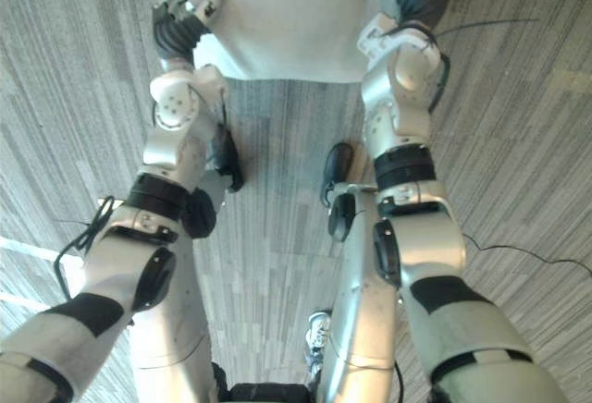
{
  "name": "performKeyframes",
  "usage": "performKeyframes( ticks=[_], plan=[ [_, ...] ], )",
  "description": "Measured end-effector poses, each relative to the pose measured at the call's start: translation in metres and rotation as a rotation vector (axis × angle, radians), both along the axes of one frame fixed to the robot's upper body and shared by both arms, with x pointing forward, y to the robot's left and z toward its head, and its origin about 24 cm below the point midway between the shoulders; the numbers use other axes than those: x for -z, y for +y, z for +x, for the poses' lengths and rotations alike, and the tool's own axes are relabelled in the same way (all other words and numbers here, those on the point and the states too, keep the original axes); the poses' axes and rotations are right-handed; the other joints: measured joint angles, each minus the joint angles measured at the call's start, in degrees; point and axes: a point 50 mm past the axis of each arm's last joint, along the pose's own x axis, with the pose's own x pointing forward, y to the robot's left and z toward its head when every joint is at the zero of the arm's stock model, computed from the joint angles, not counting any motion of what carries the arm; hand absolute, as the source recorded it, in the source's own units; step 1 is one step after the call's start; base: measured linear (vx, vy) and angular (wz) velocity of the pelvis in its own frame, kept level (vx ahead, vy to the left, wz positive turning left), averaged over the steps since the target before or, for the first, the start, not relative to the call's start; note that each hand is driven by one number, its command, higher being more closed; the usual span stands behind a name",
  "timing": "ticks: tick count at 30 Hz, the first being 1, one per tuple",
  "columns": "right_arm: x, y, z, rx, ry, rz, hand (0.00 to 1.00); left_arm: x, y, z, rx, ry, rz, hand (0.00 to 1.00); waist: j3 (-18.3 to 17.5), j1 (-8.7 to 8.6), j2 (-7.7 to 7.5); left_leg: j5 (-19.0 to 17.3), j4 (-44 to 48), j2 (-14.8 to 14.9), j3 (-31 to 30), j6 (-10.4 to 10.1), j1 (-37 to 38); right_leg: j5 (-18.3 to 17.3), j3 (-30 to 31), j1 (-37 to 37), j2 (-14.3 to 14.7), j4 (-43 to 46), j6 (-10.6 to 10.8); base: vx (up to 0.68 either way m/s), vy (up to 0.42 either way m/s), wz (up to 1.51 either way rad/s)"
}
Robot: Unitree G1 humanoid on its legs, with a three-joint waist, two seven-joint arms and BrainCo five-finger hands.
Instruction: Pick up cushions and gather them together orderly.
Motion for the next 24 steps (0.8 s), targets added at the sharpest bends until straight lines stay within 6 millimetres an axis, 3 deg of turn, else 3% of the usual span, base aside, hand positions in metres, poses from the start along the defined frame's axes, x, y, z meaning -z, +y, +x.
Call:
performKeyframes(
  ticks=[4,8,12,15,17,19,20,24],
  plan=[
    [0.005,0.011,-0.006,-0.048,-0.035,0.044,1.00,0.004,0.001,-0.009,0.019,-0.050,-0.071,1.00,0.00,-0.08,0.00,0.00,0.85,0.66,0.33,0.01,0.90,0.63,0.76,0.50,0.90,0.01,0.43,-0.03,0.016,-0.14],
    [0.027,0.019,-0.011,-0.084,-0.024,0.107,1.00,0.025,0.001,-0.017,0.028,-0.042,-0.119,1.00,-0.08,-0.27,0.01,-0.01,-0.25,1.64,0.31,0.02,6.18,1.42,0.55,5.71,1.79,-1.52,0.32,-0.02,0.009,-0.20],
    [0.048,0.021,-0.028,-0.089,-0.074,0.156,1.00,0.052,-0.001,-0.029,0.041,-0.017,-0.152,1.00,-0.36,-0.78,-0.06,0.35,-5.23,1.83,0.29,-0.61,17.47,2.56,-0.08,16.93,2.62,-6.96,-0.03,-0.02,-0.025,-0.13],
    [0.060,0.015,-0.055,-0.046,-0.179,0.151,1.00,0.071,-0.013,-0.046,0.088,-0.021,-0.163,1.00,-1.11,-1.29,-0.08,0.93,-11.86,1.59,0.39,-1.59,29.53,3.09,-1.11,29.17,2.94,-13.79,-0.38,0.04,-0.048,-0.05],
    [0.078,0.012,-0.068,-0.011,-0.189,0.117,1.00,0.087,-0.020,-0.056,0.115,0.005,-0.168,1.00,-5.24,-1.52,-0.22,1.33,-15.33,1.13,0.43,-2.12,33.49,3.57,-1.85,33.25,2.70,-17.10,-0.99,0.07,-0.024,0.06],
    [0.093,0.005,-0.081,0.021,-0.189,0.095,1.00,0.096,-0.027,-0.067,0.143,0.012,-0.187,1.00,-6.68,-1.81,-0.19,1.91,-19.43,0.19,0.73,-2.48,40.75,3.65,-2.35,40.24,2.34,-20.65,-1.10,0.17,-0.035,0.09],
    [0.108,0.003,-0.087,0.039,-0.155,0.068,1.00,0.105,-0.028,-0.073,0.147,0.026,-0.194,1.00,-9.57,-1.78,-0.21,2.07,-21.72,-0.08,1.05,-2.76,43.42,3.68,-2.60,42.73,2.19,-22.88,-1.07,0.21,-0.038,0.06],
    [0.154,0.002,-0.108,0.046,-0.024,0.005,1.00,0.124,-0.023,-0.093,0.144,0.049,-0.216,1.00,-13.07,-1.75,-0.17,2.14,-28.28,-0.60,1.73,-2.95,54.86,3.92,-3.59,54.25,1.99,-29.51,-0.66,0.18,-0.010,-0.01]
  ],
)
